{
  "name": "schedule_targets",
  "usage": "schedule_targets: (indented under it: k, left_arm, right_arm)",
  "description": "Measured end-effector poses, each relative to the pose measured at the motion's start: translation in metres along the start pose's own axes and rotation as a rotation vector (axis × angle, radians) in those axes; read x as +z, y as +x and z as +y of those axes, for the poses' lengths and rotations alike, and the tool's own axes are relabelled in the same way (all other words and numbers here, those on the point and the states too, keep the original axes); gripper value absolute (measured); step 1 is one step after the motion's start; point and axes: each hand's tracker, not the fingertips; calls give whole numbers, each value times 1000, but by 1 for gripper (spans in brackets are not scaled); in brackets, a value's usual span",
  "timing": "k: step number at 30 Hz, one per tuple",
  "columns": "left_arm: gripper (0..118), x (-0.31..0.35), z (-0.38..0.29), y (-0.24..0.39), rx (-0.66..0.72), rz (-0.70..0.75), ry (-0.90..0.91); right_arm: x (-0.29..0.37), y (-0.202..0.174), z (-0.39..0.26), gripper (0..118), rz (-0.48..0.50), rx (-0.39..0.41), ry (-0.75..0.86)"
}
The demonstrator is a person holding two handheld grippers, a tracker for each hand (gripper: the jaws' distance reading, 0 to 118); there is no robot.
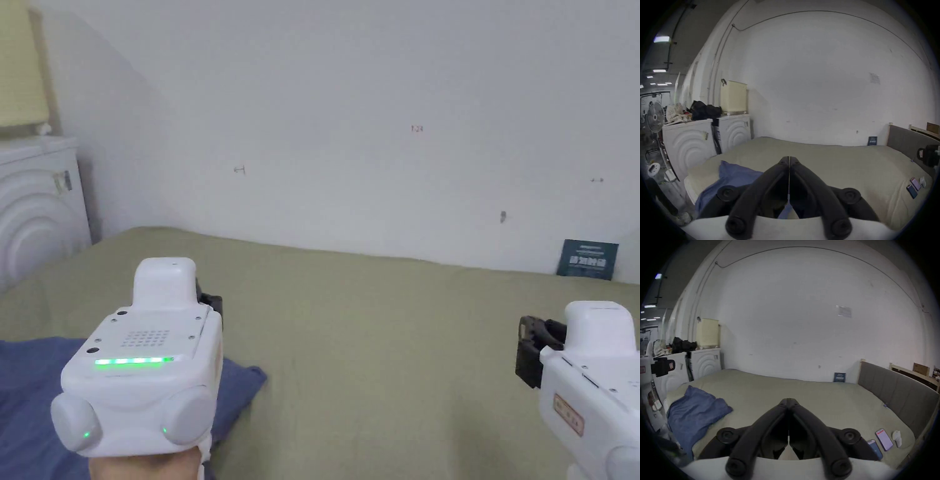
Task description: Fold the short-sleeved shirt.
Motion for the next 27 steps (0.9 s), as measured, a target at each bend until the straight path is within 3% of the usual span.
schedule_targets:
  k: [9, 12, 17, 24, 26, 27]
  left_arm:
    - [1, 56, 2, -111, -5, 220, -29]
    - [1, 73, -12, -139, 19, 284, -69]
    - [1, 72, -34, -167, 21, 339, -149]
    - [1, -9, -45, -171, 28, 155, -295]
    - [8, -51, -36, -173, 68, 31, -351]
    - [21, -78, -29, -173, 52, -37, -406]
  right_arm:
    - [-30, -133, 20, 0, 419, 5, 22]
    - [-36, -162, 12, 0, 498, 20, 19]
    - [-50, -182, -2, 0, 531, 21, -23]
    - [-74, -153, -24, 0, 481, 56, -78]
    - [-82, -138, -29, 0, 451, 61, -98]
    - [-85, -129, -31, 0, 435, 68, -104]
